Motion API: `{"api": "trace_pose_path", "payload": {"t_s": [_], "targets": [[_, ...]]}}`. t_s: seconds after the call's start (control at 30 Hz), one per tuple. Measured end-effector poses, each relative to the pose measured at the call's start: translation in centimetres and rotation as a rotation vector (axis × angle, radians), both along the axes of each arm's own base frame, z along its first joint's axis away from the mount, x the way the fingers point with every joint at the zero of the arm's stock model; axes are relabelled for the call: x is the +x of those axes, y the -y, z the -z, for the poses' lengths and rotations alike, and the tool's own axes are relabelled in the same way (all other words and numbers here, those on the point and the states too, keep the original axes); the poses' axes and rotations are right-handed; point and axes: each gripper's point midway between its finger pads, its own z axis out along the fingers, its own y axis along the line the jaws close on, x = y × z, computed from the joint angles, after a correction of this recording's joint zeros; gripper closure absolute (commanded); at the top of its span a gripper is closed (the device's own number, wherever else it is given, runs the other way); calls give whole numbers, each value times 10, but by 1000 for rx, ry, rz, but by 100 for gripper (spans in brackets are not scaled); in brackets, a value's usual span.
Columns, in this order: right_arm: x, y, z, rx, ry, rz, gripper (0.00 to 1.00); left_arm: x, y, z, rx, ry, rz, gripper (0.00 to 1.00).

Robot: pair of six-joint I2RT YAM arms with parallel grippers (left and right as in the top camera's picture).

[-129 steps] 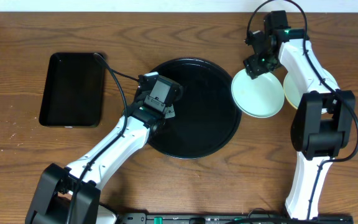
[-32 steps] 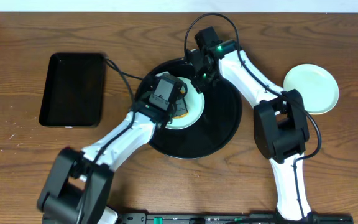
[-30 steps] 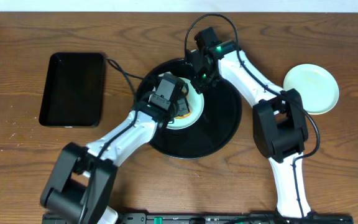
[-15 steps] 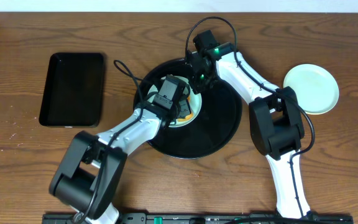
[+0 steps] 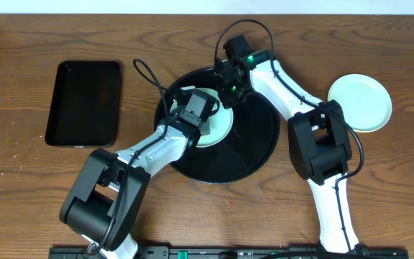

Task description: Clean dirty plates on tray and stack at the side

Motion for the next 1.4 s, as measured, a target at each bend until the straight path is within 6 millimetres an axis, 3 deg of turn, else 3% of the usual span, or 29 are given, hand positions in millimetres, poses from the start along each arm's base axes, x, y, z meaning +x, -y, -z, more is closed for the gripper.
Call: {"api": "trace_pose_path", "payload": {"t_s": [0.13,0.27,0.5,0.6,0.77,0.93,1.07,1.23,1.4], "targets": [[0,0,0,0,0,0,99,6,-21,-7,126,47,-34,92],[0,0,0,0,0,0,99,9,-30,-22,171,90,-50,93],[0,0,0,1,-3,8,99,16,-32,-109,85,294,-89,92],[0,0,0,2,-4,14,99,16,-26,-125,31,331,-77,92],[0,0,0,2,-4,15,99,22,9,-101,-139,271,-8,92],[1,0,0,2,-5,18,99,30,41,-53,-267,182,30,92],[0,0,0,2,-6,18,99,34,60,-28,-339,143,61,92],[0,0,0,2,-6,18,99,26,64,-7,-356,77,69,92],[0,0,0,2,-6,18,99,19,56,2,-308,32,60,92]]}}
